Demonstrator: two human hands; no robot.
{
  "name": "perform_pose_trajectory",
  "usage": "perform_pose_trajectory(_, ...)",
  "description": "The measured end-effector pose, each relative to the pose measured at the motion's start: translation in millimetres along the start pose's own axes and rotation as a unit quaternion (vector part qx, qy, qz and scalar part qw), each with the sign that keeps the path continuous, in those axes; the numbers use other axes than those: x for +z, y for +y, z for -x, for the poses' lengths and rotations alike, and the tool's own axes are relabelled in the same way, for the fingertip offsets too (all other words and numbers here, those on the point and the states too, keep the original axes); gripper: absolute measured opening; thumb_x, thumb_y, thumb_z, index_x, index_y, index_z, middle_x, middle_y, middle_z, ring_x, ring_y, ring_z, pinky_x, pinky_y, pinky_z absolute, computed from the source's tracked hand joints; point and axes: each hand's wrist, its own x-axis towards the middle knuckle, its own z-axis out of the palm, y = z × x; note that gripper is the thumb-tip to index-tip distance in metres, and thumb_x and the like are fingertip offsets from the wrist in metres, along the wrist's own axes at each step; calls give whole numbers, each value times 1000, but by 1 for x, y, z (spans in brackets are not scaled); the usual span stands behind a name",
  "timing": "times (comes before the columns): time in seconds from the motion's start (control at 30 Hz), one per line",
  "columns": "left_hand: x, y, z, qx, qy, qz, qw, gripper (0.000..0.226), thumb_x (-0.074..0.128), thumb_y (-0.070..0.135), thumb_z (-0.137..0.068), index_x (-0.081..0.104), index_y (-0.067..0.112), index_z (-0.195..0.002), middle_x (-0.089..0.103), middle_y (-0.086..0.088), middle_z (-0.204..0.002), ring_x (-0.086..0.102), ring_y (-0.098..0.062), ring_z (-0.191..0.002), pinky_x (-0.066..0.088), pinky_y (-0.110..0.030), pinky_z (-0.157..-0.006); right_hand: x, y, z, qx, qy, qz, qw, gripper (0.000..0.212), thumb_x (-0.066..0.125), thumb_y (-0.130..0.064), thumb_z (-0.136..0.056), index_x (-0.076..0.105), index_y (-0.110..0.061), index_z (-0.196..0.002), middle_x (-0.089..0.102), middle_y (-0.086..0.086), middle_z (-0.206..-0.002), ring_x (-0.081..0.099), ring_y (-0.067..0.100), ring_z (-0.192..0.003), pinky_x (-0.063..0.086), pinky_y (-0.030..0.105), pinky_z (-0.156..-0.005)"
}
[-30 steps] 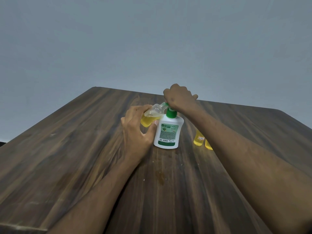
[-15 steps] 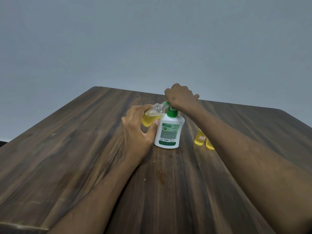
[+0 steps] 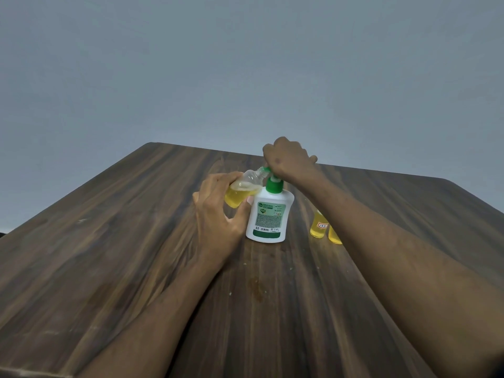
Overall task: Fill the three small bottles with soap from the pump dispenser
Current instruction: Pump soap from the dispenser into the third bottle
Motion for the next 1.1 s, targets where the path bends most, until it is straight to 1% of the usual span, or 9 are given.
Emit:
perform_pose_trajectory(0.13, -1, 1, 1, 1, 0, 0, 1000, 38, 72, 35, -90, 73, 17, -123, 69, 6, -119, 64, -14, -109, 46, -43, -89, 0, -1, 2, 5, -7, 3, 1000, 21, 38, -25, -93, 42, -17, -75, 48, 2, -79, 42, 19, -70, 32, 48, -95)
perform_pose_trajectory(0.2, -1, 2, 0, 4, 2, 0, 1000, 38, 71, 36, -90, 72, 17, -124, 69, 5, -119, 64, -15, -109, 46, -42, -89, -2, 0, 1, -3, 3, -11, 1000, 21, 38, -26, -93, 42, -17, -75, 48, 1, -80, 40, 18, -69, 31, 47, -94)
perform_pose_trajectory(0.33, 0, 2, 0, 2, -5, -3, 1000, 36, 74, 31, -88, 73, 18, -122, 68, 6, -118, 64, -15, -108, 44, -40, -88, 3, 0, 2, 4, -14, 7, 1000, 22, 37, -26, -94, 43, -17, -74, 49, 3, -79, 45, 22, -74, 30, 47, -91)
perform_pose_trajectory(0.5, -1, 1, 0, 0, -4, -2, 1000, 38, 72, 35, -90, 72, 17, -123, 68, 5, -119, 64, -16, -109, 42, -36, -88, 0, 0, -1, -9, -1, -6, 1000, 21, 37, -26, -93, 43, -17, -75, 51, 2, -79, 44, 20, -71, 30, 47, -89)
perform_pose_trajectory(0.6, -1, 1, 1, 4, -4, -5, 1000, 37, 74, 31, -89, 72, 18, -122, 68, 6, -119, 64, -16, -109, 42, -38, -87, 3, -1, 2, 2, -10, 10, 1000, 21, 38, -25, -92, 43, -16, -74, 50, 2, -78, 47, 24, -74, 32, 47, -92)
perform_pose_trajectory(0.7, 0, 1, 1, 4, -1, -4, 1000, 38, 72, 34, -90, 72, 17, -124, 68, 5, -119, 64, -15, -109, 44, -39, -86, -1, 0, 2, -11, 0, 4, 1000, 22, 38, -25, -93, 43, -16, -74, 51, 2, -78, 44, 20, -70, 32, 49, -95)
perform_pose_trajectory(0.83, 0, 2, 1, 5, -2, -4, 1000, 37, 73, 33, -89, 72, 18, -123, 68, 6, -118, 64, -15, -107, 44, -40, -86, 1, 0, 2, -11, -9, 21, 1000, 21, 39, -25, -93, 43, -17, -74, 49, 2, -78, 49, 27, -80, 32, 49, -96)
perform_pose_trajectory(0.97, -1, 2, 1, 4, -1, -2, 1000, 40, 69, 39, -90, 72, 18, -123, 68, 5, -119, 64, -16, -108, 43, -37, -87, -1, -1, 2, -18, 3, 14, 1000, 21, 38, -24, -93, 43, -16, -74, 49, 2, -78, 45, 24, -73, 31, 49, -94)
perform_pose_trajectory(1.1, 0, 2, 1, 4, -2, -6, 1000, 37, 71, 35, -89, 72, 17, -122, 68, 6, -118, 64, -16, -107, 41, -36, -87, 0, 0, 2, -14, -11, 16, 1000, 21, 37, -26, -93, 42, -17, -75, 49, 1, -79, 50, 28, -82, 31, 49, -94)
